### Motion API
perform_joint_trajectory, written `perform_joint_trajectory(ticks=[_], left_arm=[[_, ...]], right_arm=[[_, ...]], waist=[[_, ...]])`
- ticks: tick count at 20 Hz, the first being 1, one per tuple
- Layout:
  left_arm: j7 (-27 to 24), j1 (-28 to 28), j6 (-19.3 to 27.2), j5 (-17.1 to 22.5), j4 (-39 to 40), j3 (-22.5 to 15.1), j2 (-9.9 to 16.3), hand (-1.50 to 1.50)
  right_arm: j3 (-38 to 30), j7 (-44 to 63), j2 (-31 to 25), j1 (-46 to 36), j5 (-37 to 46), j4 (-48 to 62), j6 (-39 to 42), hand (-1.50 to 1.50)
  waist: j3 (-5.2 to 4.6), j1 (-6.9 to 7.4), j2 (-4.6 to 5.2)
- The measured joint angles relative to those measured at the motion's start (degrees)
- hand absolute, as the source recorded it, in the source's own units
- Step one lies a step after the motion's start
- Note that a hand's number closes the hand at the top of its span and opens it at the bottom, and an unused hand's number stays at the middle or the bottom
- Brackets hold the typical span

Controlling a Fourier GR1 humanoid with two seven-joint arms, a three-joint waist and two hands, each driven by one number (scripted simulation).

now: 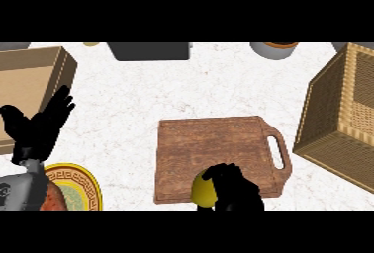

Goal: Pick the lemon from the cutting board and place it in the basket

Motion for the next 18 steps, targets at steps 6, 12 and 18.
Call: perform_joint_trajectory(ticks=[6, 12, 18], left_arm=[[-0.2, 0.1, -0.1, 0.1, 0.2, 0.2, 0.2, 0.0], [0.0, -0.5, -0.1, 0.1, 0.2, 0.2, 0.2, 0.0], [-0.2, -0.3, -0.3, 0.1, 0.0, 0.2, 0.2, 0.0]], right_arm=[[-2.7, 3.0, 1.1, 1.7, 6.4, -1.3, 2.1, 1.5], [-6.1, 3.4, 2.6, 3.6, 9.7, -2.2, 3.1, 1.5], [-21.4, 1.4, 0.4, -0.3, -7.7, -17.8, 10.0, 1.5]], waist=[[0.0, -0.14, 0.27], [0.09, -0.04, 0.52], [0.13, 0.54, 0.63]])
